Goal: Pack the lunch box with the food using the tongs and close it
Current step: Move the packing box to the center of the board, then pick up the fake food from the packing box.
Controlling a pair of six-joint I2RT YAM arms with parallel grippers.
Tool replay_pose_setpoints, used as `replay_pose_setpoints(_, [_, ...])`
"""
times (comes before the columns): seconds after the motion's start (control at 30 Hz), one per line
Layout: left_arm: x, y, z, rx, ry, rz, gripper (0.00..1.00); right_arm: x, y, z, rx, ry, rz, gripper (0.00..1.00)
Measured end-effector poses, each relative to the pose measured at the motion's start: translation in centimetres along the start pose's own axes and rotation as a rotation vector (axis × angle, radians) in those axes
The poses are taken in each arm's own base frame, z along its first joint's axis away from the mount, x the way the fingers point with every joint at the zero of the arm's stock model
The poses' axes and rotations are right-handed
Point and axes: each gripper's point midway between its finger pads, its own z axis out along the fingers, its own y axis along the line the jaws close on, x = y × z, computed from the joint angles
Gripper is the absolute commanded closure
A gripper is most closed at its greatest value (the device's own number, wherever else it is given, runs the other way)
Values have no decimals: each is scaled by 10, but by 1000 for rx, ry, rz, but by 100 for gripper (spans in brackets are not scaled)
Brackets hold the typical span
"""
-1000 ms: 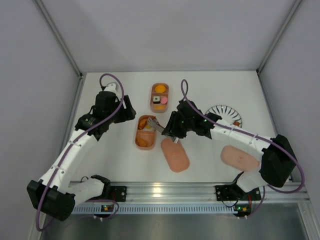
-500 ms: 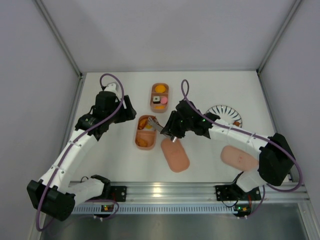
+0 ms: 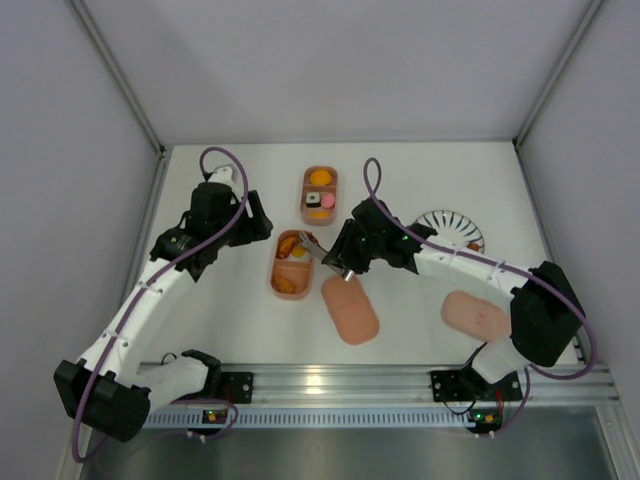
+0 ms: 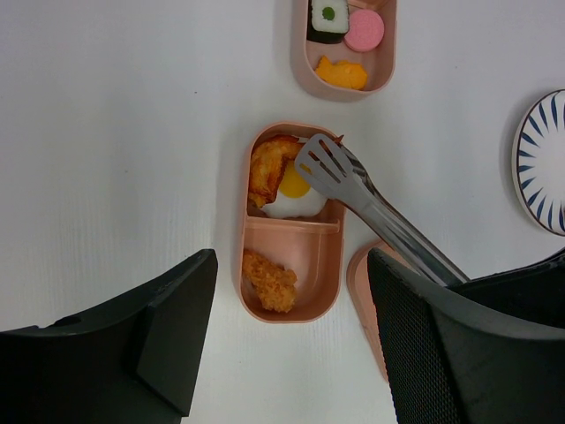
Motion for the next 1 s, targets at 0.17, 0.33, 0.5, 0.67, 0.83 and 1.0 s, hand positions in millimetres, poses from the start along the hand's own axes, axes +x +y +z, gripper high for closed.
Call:
replay_pose_setpoints(0.17, [0,0,0,-1,-1,-1,26,-5,-1,3,0,-7,8,65])
replay_pose_setpoints(0.33, [0,1,0,-3,0,-2,26,-9,-1,11,-7,-9,11,66])
replay_pose_setpoints(0.5, [0,2,1,-4,0,-3,26,-9,2,16,-21,-6,9,68])
replay_pose_setpoints(0.67, [0,2,1,-5,0,-3,26,-14,11,17,-62,-23,2,69])
replay_pose_setpoints(0.83, [0,3,1,-7,1,-4,26,-19,20,17,-100,-43,-3,69])
replay_pose_setpoints(1.0, [0,3,1,-7,0,-4,26,-21,23,17,-113,-51,-4,69])
